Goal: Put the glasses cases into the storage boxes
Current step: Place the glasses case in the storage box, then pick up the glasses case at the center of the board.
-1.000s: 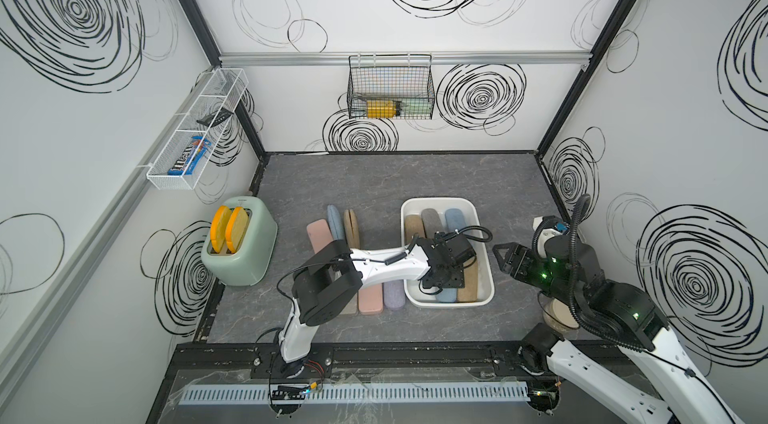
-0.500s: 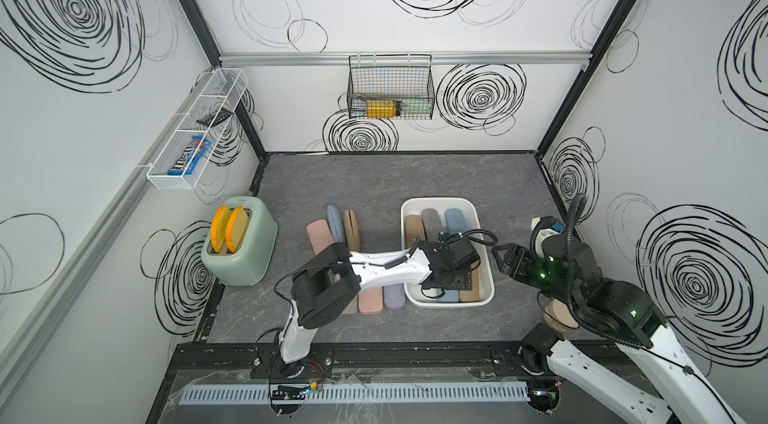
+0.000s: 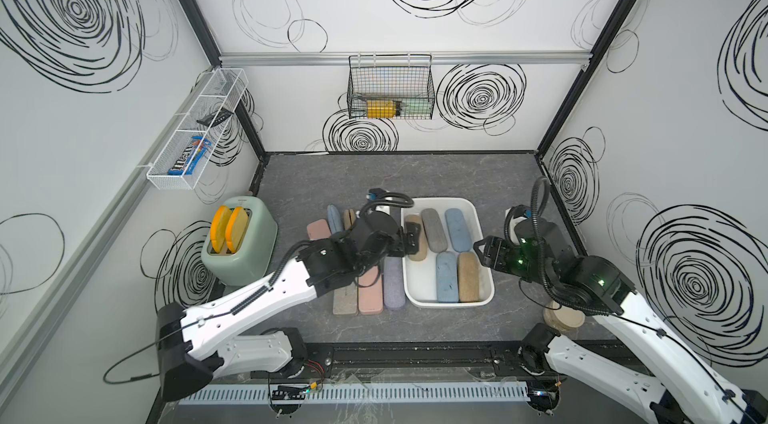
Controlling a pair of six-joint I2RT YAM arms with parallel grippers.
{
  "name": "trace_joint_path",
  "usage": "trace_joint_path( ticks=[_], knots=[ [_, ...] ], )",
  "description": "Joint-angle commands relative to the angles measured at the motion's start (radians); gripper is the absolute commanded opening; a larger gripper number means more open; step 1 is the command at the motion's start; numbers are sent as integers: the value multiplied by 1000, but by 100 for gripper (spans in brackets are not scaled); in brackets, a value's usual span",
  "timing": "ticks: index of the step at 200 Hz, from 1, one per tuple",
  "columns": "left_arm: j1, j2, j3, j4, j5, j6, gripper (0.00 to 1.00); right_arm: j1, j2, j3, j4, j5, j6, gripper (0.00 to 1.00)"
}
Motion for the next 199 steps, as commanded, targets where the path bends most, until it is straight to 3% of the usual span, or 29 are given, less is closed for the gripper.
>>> trace_joint_path(
  ticks=[1,26,53,75,104,132,153,199],
  knots=[
    [174,-88,-103,42,46,97,98,161,88,32,120,98,44,70],
    [378,-167,-204,87,138,127,98,305,265,95,226,148,21,72],
    [548,-152,-289,119,234,115,96,385,446,152,388,127,-50,83],
    [677,-109,-337,91,248,77,94,405,576,179,540,87,-126,89],
    [818,-76,-394,127,358,117,91,373,752,261,631,36,-179,91],
    [862,-99,-417,147,396,113,90,300,907,352,635,-22,-186,89],
    [887,-112,-436,177,437,96,90,257,1002,411,647,-76,-209,80],
    [909,-117,-452,192,474,88,89,213,1239,649,509,-118,-244,78]
  ],
)
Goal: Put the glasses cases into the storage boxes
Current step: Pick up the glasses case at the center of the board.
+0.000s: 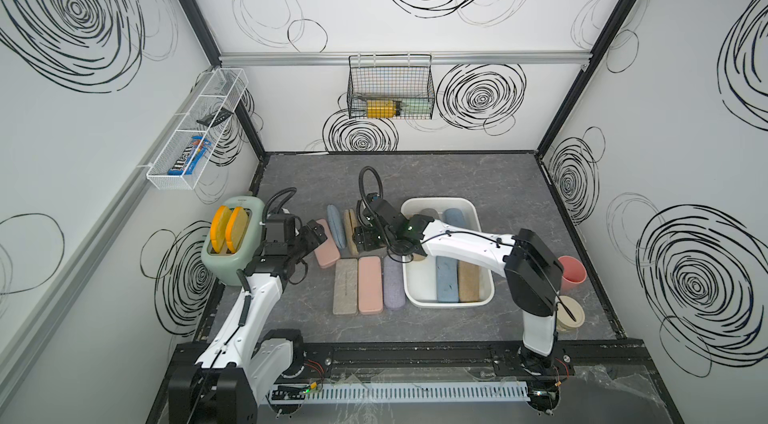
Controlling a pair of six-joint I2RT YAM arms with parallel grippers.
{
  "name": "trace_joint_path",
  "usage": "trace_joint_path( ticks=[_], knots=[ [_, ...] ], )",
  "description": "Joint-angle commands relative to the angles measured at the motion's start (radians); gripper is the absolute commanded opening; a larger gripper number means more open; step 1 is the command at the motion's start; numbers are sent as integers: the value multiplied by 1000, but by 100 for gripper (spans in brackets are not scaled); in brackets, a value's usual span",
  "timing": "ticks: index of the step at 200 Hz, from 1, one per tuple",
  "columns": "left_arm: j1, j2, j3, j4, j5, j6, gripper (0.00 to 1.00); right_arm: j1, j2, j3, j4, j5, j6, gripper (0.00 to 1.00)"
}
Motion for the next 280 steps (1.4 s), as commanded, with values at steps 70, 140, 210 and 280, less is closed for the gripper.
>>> trace_joint_path(
  ticks=[70,140,210,280],
  knots=[
    [-34,-24,-18,32,16,6,88,-40,297,354,-199,-26,-41,75],
    [-74,-15,-16,29,10,9,87,-58,396,470,-250,-19,-47,62],
    [-98,-9,-10,18,-18,12,87,-69,355,456,-225,-33,-50,49],
    [-106,-6,-6,10,-31,15,87,-61,271,421,-206,-32,-46,40]
  ],
)
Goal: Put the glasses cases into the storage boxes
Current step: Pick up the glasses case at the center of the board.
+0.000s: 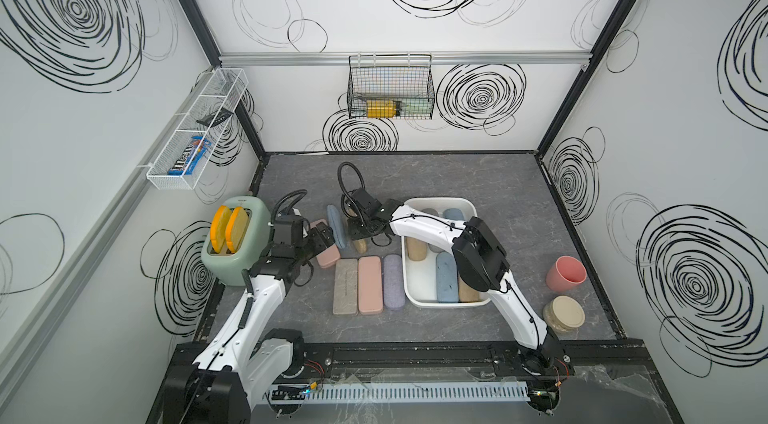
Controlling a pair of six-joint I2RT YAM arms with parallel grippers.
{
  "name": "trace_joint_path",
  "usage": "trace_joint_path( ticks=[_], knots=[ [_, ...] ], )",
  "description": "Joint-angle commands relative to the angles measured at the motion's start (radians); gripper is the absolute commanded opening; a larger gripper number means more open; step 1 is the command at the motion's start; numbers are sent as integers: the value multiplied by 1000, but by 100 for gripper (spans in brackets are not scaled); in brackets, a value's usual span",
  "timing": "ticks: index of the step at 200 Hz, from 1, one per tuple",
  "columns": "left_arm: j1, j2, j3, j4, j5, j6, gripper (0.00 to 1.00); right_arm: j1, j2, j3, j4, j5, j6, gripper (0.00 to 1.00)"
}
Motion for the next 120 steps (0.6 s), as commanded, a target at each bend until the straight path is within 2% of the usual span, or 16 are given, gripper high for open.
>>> trace_joint_path(
  ticks=[1,30,55,120],
  knots=[
    [-6,3,5,8,-17,11,87,3,-88,-6,7,7,0,40],
    [-8,-2,7,6,-19,11,87,6,-155,-26,4,13,14,40],
    [-9,-14,5,12,-18,9,87,5,-276,-105,3,13,54,40],
    [-34,0,4,24,13,12,88,-13,-806,-612,82,-22,228,41]
  ],
)
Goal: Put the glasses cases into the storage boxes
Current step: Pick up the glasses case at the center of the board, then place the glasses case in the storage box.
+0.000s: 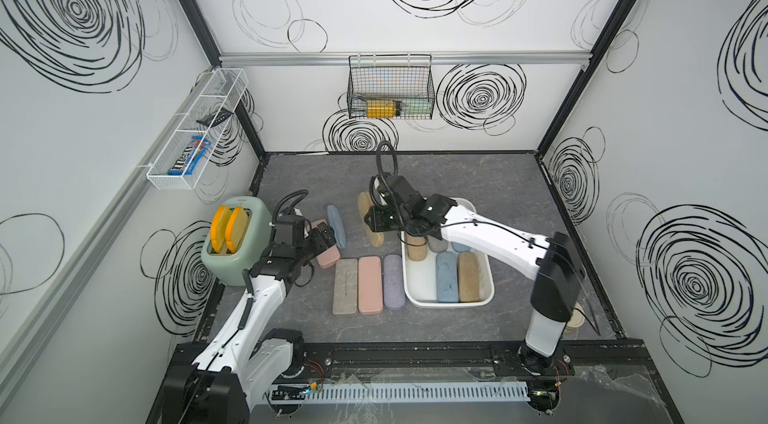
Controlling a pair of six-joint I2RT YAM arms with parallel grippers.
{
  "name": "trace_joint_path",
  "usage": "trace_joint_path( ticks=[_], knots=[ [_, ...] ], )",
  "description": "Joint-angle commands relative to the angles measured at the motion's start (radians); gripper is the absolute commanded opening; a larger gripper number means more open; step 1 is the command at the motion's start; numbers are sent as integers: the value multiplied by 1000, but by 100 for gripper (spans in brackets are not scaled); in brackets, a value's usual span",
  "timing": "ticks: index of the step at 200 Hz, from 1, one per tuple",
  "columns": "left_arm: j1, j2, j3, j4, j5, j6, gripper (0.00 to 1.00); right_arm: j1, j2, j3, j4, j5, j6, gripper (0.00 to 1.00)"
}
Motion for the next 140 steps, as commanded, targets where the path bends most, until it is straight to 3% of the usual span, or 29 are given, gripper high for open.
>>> trace_joint_path(
  ticks=[1,47,76,140],
  knots=[
    [-16,4,4,25,11,12,88,-14,-176,-161,31,-6,108,41],
    [-24,5,5,26,10,13,89,-92,-560,-564,134,-100,276,45],
    [-35,7,8,14,-5,17,88,-106,-638,-683,161,-224,364,44],
    [-53,6,13,3,-25,18,89,-159,-761,-934,283,-369,553,42]
  ],
)
